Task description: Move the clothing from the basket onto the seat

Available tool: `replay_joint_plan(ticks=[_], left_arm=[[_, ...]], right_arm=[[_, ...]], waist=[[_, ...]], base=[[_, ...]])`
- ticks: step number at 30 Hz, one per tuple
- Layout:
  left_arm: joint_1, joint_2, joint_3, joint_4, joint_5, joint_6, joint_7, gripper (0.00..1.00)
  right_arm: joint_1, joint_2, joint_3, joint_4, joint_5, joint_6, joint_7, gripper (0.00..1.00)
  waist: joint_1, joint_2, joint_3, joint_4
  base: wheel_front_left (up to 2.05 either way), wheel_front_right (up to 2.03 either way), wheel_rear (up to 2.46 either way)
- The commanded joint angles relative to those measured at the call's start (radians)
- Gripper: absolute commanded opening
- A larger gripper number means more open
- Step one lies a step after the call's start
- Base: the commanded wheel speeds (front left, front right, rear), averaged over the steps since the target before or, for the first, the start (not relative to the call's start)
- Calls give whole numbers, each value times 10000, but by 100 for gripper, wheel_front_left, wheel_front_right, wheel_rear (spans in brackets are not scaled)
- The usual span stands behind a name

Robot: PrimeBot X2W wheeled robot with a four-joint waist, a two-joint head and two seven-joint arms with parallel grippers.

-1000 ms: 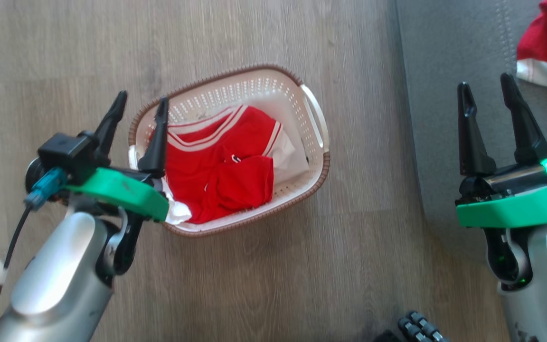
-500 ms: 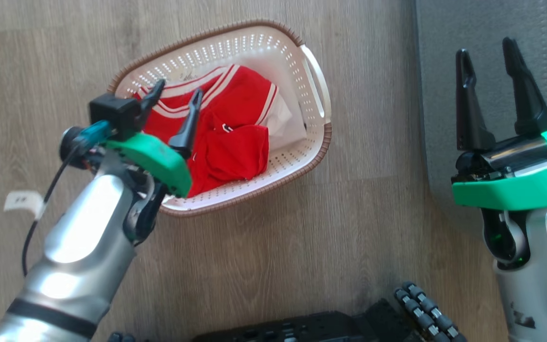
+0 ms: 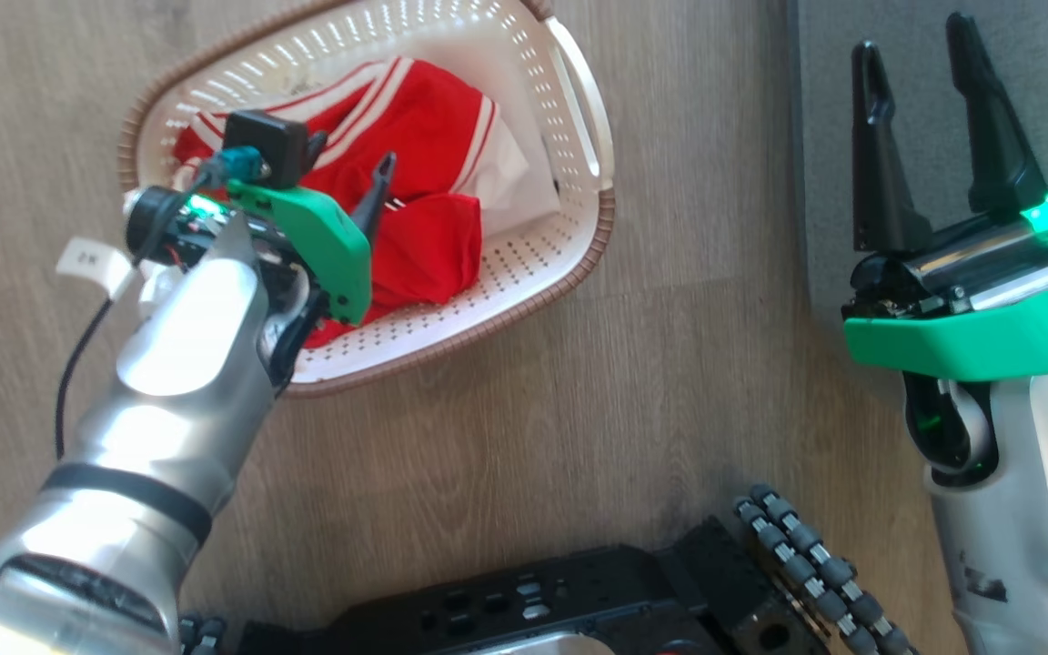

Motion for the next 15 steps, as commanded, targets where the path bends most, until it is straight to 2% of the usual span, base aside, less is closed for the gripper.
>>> replay_joint_plan(ticks=[1,9,15], left_arm=[[-118,97,178,138,31,-64,67,100],[-1166,-204,159,1981,-177,-232,577,100],[-1681,-199,-52,2870,-18,-218,743,100]], right_arm=[[161,96,199,-384,-108,71,-84,100],[-13,289,349,-651,-198,71,-136,100],[-95,422,514,-787,-257,71,-158,100]], waist=[[-1,0,302,-216],[-1,0,923,-586],[-1,0,1348,-883]], base=[[0,0,0],[0,0,0],[0,0,0]])
